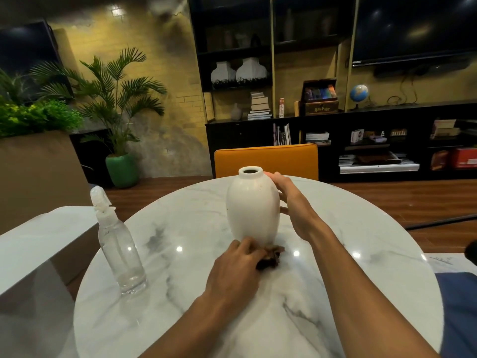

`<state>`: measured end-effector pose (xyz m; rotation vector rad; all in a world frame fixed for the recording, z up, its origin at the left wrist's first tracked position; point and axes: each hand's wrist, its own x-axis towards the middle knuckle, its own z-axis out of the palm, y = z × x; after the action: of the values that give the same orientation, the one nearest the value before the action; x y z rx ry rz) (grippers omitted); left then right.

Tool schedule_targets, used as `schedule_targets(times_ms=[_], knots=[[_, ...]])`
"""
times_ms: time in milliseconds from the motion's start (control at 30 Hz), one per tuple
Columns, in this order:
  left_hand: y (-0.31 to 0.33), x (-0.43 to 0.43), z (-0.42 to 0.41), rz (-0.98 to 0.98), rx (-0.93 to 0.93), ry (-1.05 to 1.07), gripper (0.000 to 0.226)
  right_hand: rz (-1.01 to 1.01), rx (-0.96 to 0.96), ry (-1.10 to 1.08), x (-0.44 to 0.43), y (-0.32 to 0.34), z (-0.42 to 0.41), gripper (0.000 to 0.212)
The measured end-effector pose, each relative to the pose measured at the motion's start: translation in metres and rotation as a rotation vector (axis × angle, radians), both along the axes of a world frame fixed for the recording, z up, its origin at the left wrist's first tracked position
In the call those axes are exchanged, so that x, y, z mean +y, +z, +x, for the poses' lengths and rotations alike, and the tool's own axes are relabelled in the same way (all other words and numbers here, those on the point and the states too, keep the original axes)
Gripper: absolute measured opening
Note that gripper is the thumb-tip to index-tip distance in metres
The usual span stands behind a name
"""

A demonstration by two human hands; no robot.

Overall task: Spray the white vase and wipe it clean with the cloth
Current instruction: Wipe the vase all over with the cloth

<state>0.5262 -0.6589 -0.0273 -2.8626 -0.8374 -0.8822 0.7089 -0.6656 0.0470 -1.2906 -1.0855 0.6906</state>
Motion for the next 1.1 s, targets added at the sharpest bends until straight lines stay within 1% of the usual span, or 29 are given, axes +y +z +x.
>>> schedule_targets(times_ms=[33, 100, 200, 300, 367, 500, 533, 600, 700, 800, 833, 933, 1033, 1100], knots=[[-0.002, 0.0, 0.0, 0.017, 0.035, 0.006, 0.036, 0.001, 0.002, -0.001, 0.0, 0.0, 0.001, 0.038], [-0.003, 0.001, 0.001, 0.073, 0.008, -0.002, 0.034, 0.001, 0.005, -0.008, 0.002, -0.002, 0.002, 0.047], [0.008, -0.002, 0.002, 0.158, -0.117, -0.011, 0.034, 0.0, 0.026, -0.02, 0.003, -0.004, 0.004, 0.057], [0.016, -0.004, 0.004, 0.212, -0.221, 0.01, 0.036, 0.004, 0.033, -0.026, 0.004, -0.004, 0.003, 0.06], [0.01, -0.003, 0.006, 0.216, -0.174, 0.023, 0.032, 0.002, 0.043, -0.024, 0.004, -0.003, 0.003, 0.058], [-0.008, 0.001, 0.01, 0.206, 0.032, 0.054, 0.019, 0.001, 0.058, -0.022, 0.005, -0.003, 0.004, 0.058], [-0.009, 0.002, 0.011, 0.207, 0.053, 0.056, 0.018, 0.001, 0.063, -0.02, 0.005, -0.003, 0.004, 0.058], [-0.005, 0.002, 0.012, 0.209, 0.036, 0.051, 0.017, 0.003, 0.071, -0.015, 0.004, -0.003, 0.004, 0.062], [0.019, -0.004, 0.015, 0.227, -0.075, 0.026, 0.023, -0.004, 0.09, -0.007, 0.005, -0.004, 0.007, 0.067], [0.059, -0.01, 0.017, 0.271, -0.171, 0.049, 0.032, -0.012, 0.135, 0.005, 0.004, -0.003, 0.007, 0.07], [0.072, -0.009, 0.018, 0.28, -0.201, 0.066, 0.034, -0.008, 0.151, 0.008, 0.004, -0.004, 0.009, 0.069], [0.104, 0.003, 0.021, 0.237, -0.292, 0.136, 0.04, 0.002, 0.162, -0.01, 0.002, -0.001, 0.007, 0.056], [0.116, 0.013, 0.024, 0.21, -0.295, 0.176, 0.044, -0.013, 0.16, 0.007, 0.005, -0.002, 0.009, 0.065], [0.109, 0.007, 0.026, 0.266, -0.221, 0.126, 0.043, -0.009, 0.176, 0.003, 0.004, -0.003, 0.009, 0.058]])
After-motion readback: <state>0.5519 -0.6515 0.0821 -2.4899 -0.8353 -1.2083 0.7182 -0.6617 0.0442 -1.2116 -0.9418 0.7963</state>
